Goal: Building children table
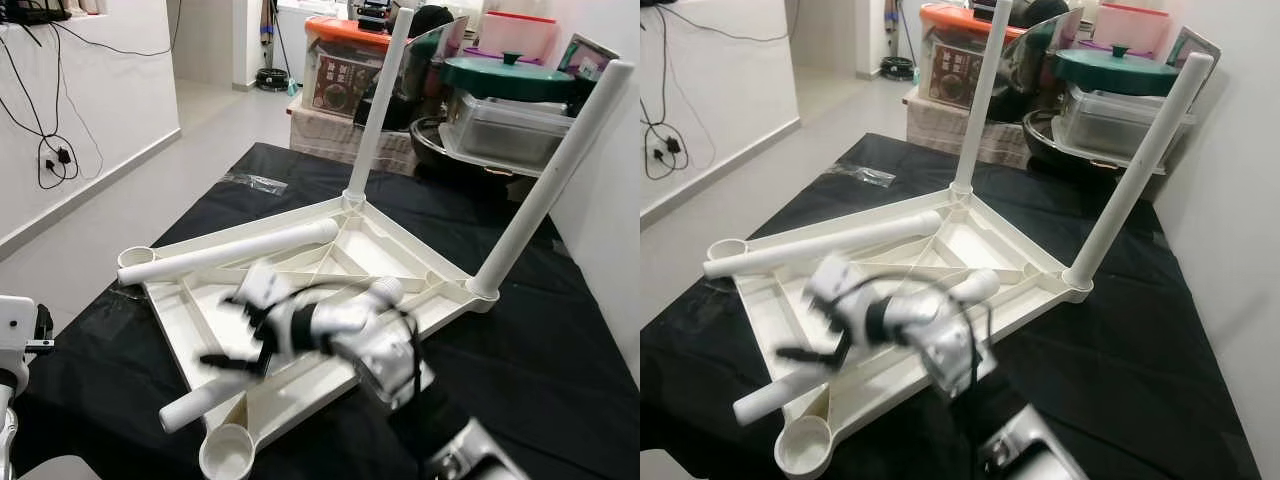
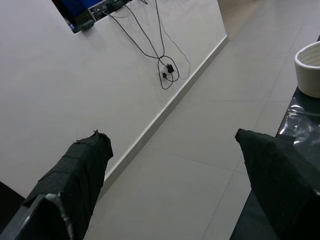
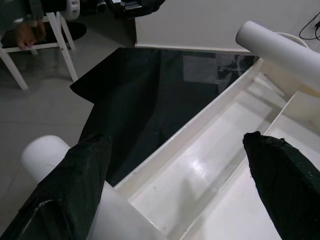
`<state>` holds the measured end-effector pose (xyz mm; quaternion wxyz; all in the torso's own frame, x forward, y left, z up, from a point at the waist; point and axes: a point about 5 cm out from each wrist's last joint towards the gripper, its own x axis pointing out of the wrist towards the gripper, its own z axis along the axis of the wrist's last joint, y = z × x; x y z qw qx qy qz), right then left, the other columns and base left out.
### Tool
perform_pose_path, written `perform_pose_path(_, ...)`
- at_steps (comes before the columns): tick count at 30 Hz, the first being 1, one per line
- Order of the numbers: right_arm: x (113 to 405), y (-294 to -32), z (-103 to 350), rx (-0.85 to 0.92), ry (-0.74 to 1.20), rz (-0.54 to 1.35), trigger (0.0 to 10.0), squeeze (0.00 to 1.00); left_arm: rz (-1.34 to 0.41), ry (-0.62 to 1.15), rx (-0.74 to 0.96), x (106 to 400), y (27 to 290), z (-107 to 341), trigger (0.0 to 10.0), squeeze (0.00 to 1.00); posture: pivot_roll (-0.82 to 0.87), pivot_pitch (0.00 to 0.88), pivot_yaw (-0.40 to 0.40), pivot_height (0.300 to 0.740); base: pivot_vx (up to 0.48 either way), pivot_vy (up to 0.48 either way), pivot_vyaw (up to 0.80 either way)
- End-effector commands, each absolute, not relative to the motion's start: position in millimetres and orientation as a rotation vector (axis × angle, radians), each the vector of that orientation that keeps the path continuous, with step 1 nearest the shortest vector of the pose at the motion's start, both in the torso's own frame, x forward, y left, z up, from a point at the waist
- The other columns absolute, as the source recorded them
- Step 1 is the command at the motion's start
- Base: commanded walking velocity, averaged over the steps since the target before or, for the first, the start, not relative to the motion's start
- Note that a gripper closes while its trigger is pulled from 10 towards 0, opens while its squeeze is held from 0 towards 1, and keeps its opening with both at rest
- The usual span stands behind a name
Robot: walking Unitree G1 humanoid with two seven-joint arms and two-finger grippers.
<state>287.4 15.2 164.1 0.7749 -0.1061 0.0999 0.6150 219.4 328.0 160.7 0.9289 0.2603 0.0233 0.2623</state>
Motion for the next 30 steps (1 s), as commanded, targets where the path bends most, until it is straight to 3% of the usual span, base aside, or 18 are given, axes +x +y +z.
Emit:
perform_pose_path(1,285,15,165,-0.22,0.231,1.329,10.0,0.0,0.535,0.068,0.529,221,328,157,10.0,0.0,0.06,0.0,-0.122,0.74,0.0,0.0,0.0)
perform_pose_path(5,290,12,152,-0.312,0.256,1.249,10.0,0.0,0.54,0.07,0.529,222,328,156,10.0,0.0,0.07,0.0,-0.129,0.74,0.0,0.0,0.0)
perform_pose_path(16,295,-7,158,-0.332,0.244,1.195,10.0,0.0,0.552,0.074,0.526,220,328,155,10.0,0.0,0.07,0.0,-0.128,0.74,0.0,0.0,0.0)
perform_pose_path(23,294,-41,202,-0.141,0.141,1.349,10.0,0.0,0.552,0.076,0.523,220,329,154,10.0,0.0,0.06,0.0,-0.127,0.74,0.0,0.0,0.0)
perform_pose_path(24,284,-57,204,-0.12,0.126,1.417,10.0,0.0,0.552,0.079,0.52,219,328,153,10.0,0.0,0.06,0.0,-0.128,0.74,0.0,0.0,0.0)
perform_pose_path(30,265,-73,193,-0.127,0.154,1.496,10.0,0.0,0.552,0.084,0.519,219,328,151,10.0,0.0,0.06,0.0,-0.123,0.74,0.0,0.0,0.0)
